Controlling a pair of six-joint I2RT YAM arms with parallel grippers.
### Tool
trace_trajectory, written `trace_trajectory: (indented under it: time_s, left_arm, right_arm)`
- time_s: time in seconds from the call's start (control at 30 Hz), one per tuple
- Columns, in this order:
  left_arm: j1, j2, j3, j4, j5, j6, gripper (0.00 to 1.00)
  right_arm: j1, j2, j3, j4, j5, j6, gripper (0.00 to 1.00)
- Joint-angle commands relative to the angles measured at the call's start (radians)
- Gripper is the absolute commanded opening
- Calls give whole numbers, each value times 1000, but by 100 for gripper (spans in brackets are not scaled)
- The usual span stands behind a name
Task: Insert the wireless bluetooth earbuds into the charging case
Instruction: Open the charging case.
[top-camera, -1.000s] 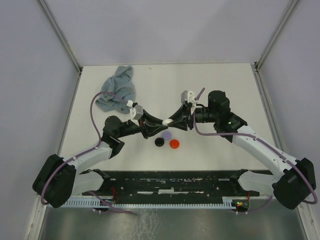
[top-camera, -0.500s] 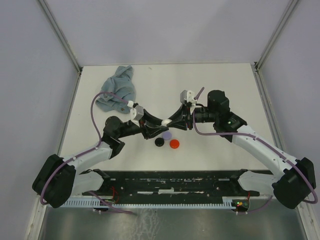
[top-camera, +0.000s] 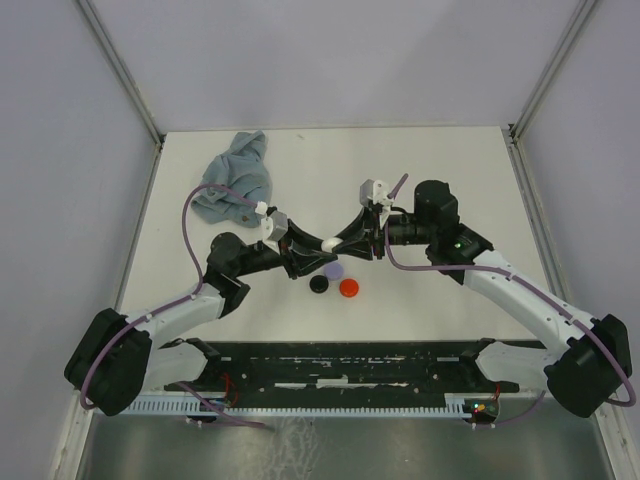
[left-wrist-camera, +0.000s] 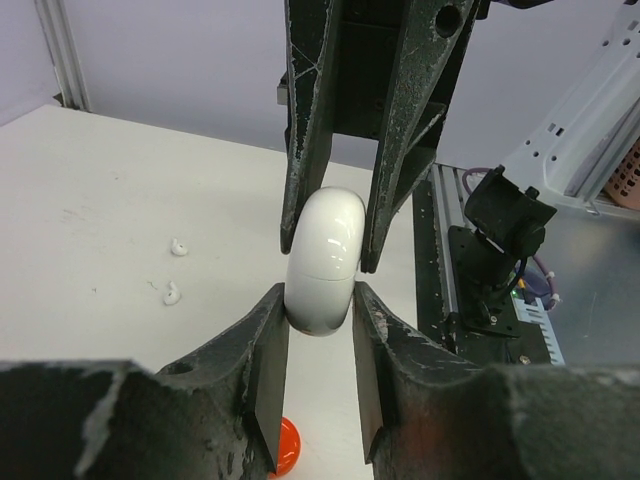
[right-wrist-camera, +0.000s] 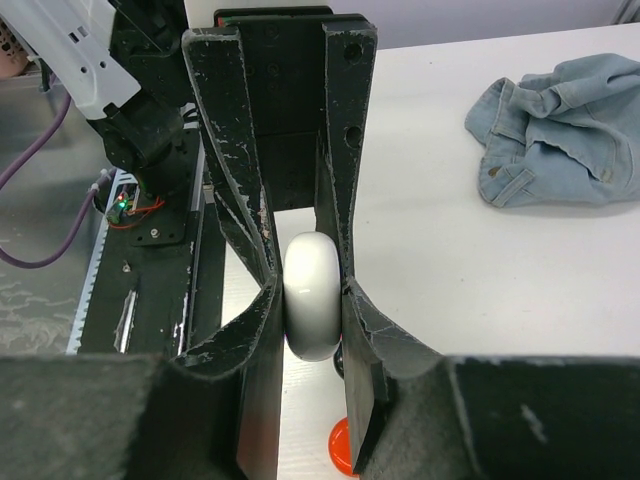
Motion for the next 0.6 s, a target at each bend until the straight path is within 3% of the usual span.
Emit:
trace_trajectory:
  time_s: [0.0, 0.27, 0.37, 0.47, 0.57]
  left_arm:
    - [-8, -8, 16, 66, -11, 30, 39]
    - [-10, -9, 15, 69, -10, 23, 41]
    - [-10, -6, 17, 69, -10, 24, 34]
    - [-11, -1, 14, 70, -12, 26, 21]
    - [-11, 4, 12, 69, -9, 30, 12]
  right_arm:
    - [10, 5, 45, 44, 13, 8, 13]
    - [15, 10, 43, 43, 35, 4, 13]
    - [16, 6, 43, 47, 35, 5, 13]
    - [16, -1, 42, 47, 41, 3, 14]
    - [15, -11, 36, 48, 58, -5, 24]
